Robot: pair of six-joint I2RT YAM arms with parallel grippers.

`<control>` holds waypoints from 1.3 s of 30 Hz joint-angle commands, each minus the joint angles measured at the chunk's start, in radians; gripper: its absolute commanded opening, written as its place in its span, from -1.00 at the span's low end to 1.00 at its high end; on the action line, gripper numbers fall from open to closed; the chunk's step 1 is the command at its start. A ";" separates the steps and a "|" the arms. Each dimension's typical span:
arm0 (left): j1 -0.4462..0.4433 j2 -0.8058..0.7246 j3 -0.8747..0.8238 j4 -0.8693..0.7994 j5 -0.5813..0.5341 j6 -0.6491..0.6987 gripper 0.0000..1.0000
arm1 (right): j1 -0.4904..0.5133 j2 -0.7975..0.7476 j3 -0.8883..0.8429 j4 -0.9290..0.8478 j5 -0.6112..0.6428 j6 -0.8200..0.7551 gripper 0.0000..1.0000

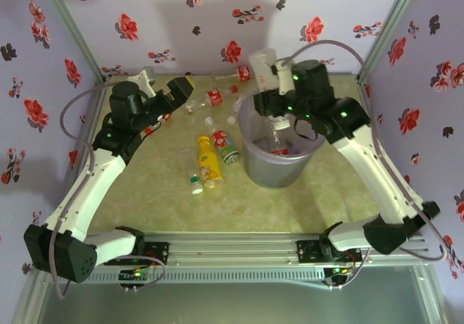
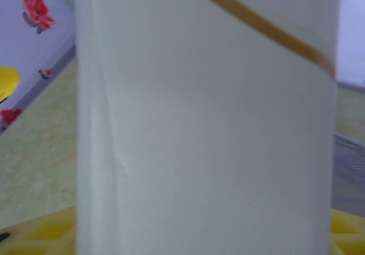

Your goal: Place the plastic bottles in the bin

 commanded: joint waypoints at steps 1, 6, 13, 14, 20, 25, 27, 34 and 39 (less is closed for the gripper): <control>0.008 0.006 -0.014 -0.041 -0.014 0.055 0.99 | -0.050 -0.048 -0.097 0.000 0.040 -0.074 -0.01; 0.016 0.019 -0.023 -0.094 -0.024 0.100 0.99 | -0.125 -0.101 -0.200 0.028 0.015 -0.099 -0.03; 0.031 0.044 -0.047 -0.123 -0.037 0.132 0.99 | -0.146 -0.100 -0.273 0.037 -0.027 -0.099 -0.03; 0.030 0.049 -0.052 -0.121 -0.038 0.133 0.99 | -0.145 -0.098 -0.280 0.037 -0.032 -0.096 -0.03; 0.031 0.085 -0.074 -0.094 -0.038 0.133 0.99 | -0.148 -0.087 -0.340 0.050 -0.042 -0.081 -0.01; 0.033 0.120 -0.086 -0.083 -0.037 0.142 0.99 | -0.148 -0.077 -0.399 0.081 -0.045 -0.070 0.03; 0.035 0.127 -0.096 -0.077 -0.038 0.142 0.99 | -0.147 -0.074 -0.413 0.086 -0.045 -0.064 0.07; 0.045 0.125 -0.119 -0.070 -0.038 0.141 0.99 | -0.154 -0.058 -0.418 0.081 -0.039 -0.068 0.43; 0.047 0.121 -0.127 -0.070 -0.037 0.141 0.99 | -0.157 -0.045 -0.395 0.064 -0.042 -0.072 0.59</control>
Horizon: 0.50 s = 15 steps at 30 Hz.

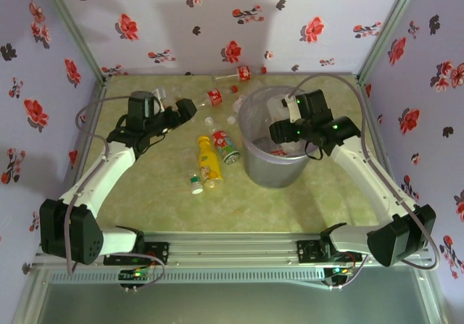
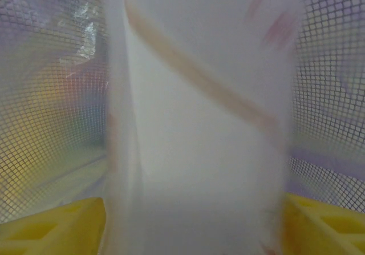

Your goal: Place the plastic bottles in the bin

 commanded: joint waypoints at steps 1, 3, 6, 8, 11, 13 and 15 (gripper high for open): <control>0.009 -0.004 -0.019 0.026 -0.010 0.028 0.99 | -0.008 0.017 0.022 0.007 -0.009 0.003 0.61; 0.010 -0.004 -0.020 0.025 -0.009 0.031 0.99 | -0.009 0.019 0.035 0.002 -0.009 0.002 0.63; 0.014 -0.005 -0.019 0.020 -0.009 0.034 0.99 | -0.009 0.024 0.060 -0.012 -0.008 -0.004 0.67; 0.015 -0.004 -0.018 0.018 -0.009 0.041 0.99 | -0.010 0.024 0.082 -0.024 -0.008 -0.007 0.70; 0.025 0.004 -0.002 -0.002 -0.009 0.065 0.99 | -0.010 0.019 0.118 -0.045 -0.008 -0.008 0.75; 0.040 0.020 0.023 -0.027 -0.009 0.099 0.99 | -0.010 0.012 0.148 -0.067 -0.007 -0.005 0.79; 0.064 0.045 0.059 -0.060 -0.009 0.137 0.99 | -0.009 0.004 0.174 -0.088 -0.002 0.005 0.85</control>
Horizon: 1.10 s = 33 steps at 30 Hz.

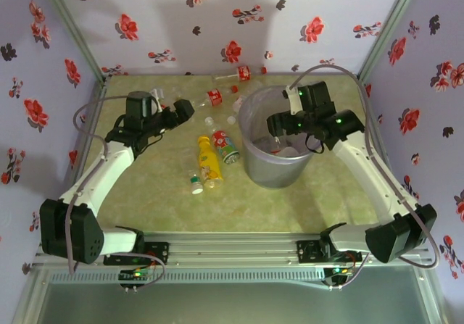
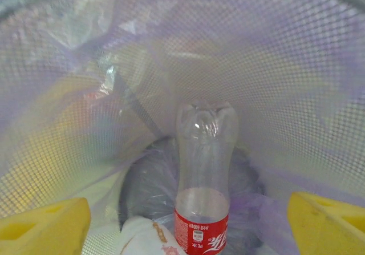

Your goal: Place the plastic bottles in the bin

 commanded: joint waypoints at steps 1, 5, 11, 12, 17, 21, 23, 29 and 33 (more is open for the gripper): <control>0.042 0.050 0.078 -0.055 -0.009 0.102 0.99 | -0.008 -0.025 0.061 -0.059 0.005 0.012 0.89; 0.093 0.146 0.188 -0.130 -0.018 0.214 0.99 | -0.008 -0.058 0.077 -0.073 -0.006 0.042 0.97; 0.140 0.375 0.380 -0.199 -0.111 0.386 0.99 | -0.007 -0.097 0.075 -0.089 -0.024 0.081 0.98; 0.144 0.415 0.413 -0.205 -0.130 0.414 0.99 | -0.008 -0.103 0.074 -0.096 -0.020 0.084 0.98; 0.170 0.626 0.583 -0.226 -0.177 0.511 0.99 | -0.007 -0.142 0.053 -0.131 -0.002 0.097 0.98; 0.180 0.782 0.713 -0.264 -0.184 0.540 0.99 | -0.007 -0.170 0.032 -0.157 0.021 0.103 0.98; 0.180 0.831 0.751 -0.270 -0.190 0.545 0.99 | -0.007 -0.182 0.029 -0.171 0.028 0.102 0.97; 0.180 0.922 0.806 -0.302 -0.193 0.547 0.98 | -0.008 -0.201 0.018 -0.187 0.060 0.104 0.98; 0.183 0.981 0.856 -0.345 -0.222 0.536 0.88 | -0.008 -0.207 0.006 -0.180 0.054 0.116 0.98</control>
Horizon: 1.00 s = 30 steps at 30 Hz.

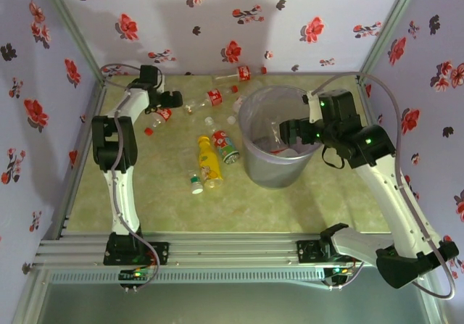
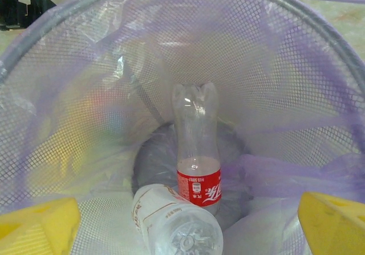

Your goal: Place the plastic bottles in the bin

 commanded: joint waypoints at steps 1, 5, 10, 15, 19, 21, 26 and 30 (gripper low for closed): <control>0.007 0.051 0.072 -0.074 -0.042 0.013 0.84 | -0.008 -0.020 -0.023 -0.007 0.020 0.029 0.98; 0.009 0.091 0.135 -0.129 -0.088 -0.007 0.57 | -0.007 -0.045 -0.045 -0.008 0.034 0.032 0.98; 0.007 0.147 0.218 -0.224 -0.101 -0.016 0.40 | -0.007 -0.072 -0.050 -0.021 0.053 0.028 0.98; 0.005 0.159 0.230 -0.255 -0.101 -0.022 0.29 | -0.008 -0.074 -0.046 -0.024 0.055 0.023 0.98; 0.005 0.178 0.259 -0.296 -0.101 -0.025 0.23 | -0.008 -0.078 -0.045 -0.022 0.053 0.023 0.98; 0.005 0.174 0.255 -0.298 -0.101 -0.031 0.11 | -0.008 -0.080 -0.046 -0.021 0.052 0.023 0.98; 0.005 0.089 0.197 -0.255 -0.086 -0.059 0.07 | -0.008 -0.079 -0.037 -0.021 0.050 0.021 0.97; 0.007 -0.050 0.109 -0.187 -0.066 -0.096 0.03 | -0.007 -0.062 -0.014 -0.009 0.033 0.020 0.97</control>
